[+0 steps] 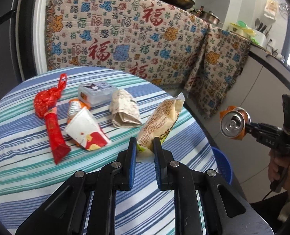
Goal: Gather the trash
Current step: 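Carry both items over the blue wastebasket and open both tools to drop them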
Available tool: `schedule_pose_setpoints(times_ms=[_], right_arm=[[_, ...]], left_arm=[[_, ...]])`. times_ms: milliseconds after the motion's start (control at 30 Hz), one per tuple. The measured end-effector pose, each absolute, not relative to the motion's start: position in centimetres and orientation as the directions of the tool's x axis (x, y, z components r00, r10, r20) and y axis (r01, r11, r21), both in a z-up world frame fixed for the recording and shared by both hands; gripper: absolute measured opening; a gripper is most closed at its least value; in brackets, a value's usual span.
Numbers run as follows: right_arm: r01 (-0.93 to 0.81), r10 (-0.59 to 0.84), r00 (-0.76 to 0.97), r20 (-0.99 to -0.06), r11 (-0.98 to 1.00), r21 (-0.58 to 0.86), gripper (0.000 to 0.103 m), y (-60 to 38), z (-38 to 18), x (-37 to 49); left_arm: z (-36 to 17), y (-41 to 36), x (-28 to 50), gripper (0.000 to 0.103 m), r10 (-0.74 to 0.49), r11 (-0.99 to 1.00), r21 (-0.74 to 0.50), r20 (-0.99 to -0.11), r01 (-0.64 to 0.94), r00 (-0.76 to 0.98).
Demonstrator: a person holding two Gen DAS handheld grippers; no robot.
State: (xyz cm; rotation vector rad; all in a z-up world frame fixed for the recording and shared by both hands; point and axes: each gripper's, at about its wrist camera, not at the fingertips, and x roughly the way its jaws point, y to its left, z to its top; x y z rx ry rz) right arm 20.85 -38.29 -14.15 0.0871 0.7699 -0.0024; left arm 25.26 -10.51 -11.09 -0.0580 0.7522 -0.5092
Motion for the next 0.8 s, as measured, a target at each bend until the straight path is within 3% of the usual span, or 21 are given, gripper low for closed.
schedule_pose_setpoints(times_ms=[800], right_arm=[[0.369,-0.182,0.661,-0.728,0.923,0.105,0.023,-54.1,-16.1,12.2]], left_arm=[[-11.8,-31.9,21.8,0.015,-0.602,0.723,-0.250,-0.686,0.644,0.408]])
